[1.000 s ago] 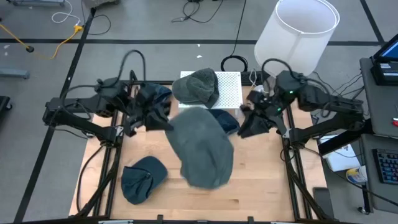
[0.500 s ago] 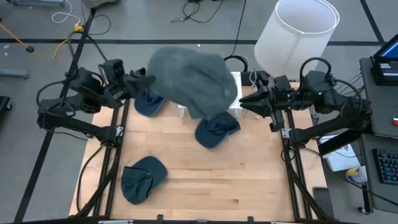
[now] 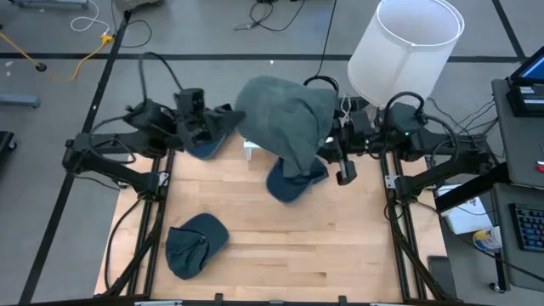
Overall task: Pick & Place hat
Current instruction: Stack the gray cap on top of the gray cap on the shelf
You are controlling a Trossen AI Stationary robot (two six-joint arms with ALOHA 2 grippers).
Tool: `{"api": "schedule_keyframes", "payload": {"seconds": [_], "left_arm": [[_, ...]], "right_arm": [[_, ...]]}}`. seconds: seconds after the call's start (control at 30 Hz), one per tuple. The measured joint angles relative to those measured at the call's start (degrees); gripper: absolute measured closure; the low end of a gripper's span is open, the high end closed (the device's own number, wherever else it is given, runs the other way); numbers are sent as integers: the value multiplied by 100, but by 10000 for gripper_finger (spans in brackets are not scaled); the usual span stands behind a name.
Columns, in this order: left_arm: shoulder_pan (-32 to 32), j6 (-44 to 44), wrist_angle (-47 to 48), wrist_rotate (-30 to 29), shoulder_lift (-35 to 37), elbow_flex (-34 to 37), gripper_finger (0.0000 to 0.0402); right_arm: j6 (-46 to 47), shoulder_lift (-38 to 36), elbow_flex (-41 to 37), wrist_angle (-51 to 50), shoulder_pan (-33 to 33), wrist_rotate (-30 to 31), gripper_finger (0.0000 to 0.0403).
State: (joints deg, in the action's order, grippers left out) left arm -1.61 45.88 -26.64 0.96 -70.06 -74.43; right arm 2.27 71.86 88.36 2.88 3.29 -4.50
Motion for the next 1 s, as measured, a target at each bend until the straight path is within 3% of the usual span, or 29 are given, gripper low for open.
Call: {"api": "schedule_keyframes", "payload": {"seconds": [0.23, 0.63, 0.8, 1.0], "left_arm": [[12, 277, -26, -101, -297, 0, 394], [-19, 277, 521, -325, -164, -3, 394], [53, 273, -29, -367, -306, 7, 394], [100, 204, -808, -462, -284, 7, 394]], "right_arm": [[-658, 1, -2, 765, 68, 59, 344], [-742, -306, -2, 1240, 391, 43, 344], [-795, -300, 4, 1027, 396, 433, 344], [-792, -434, 2, 552, 419, 442, 341]]}}
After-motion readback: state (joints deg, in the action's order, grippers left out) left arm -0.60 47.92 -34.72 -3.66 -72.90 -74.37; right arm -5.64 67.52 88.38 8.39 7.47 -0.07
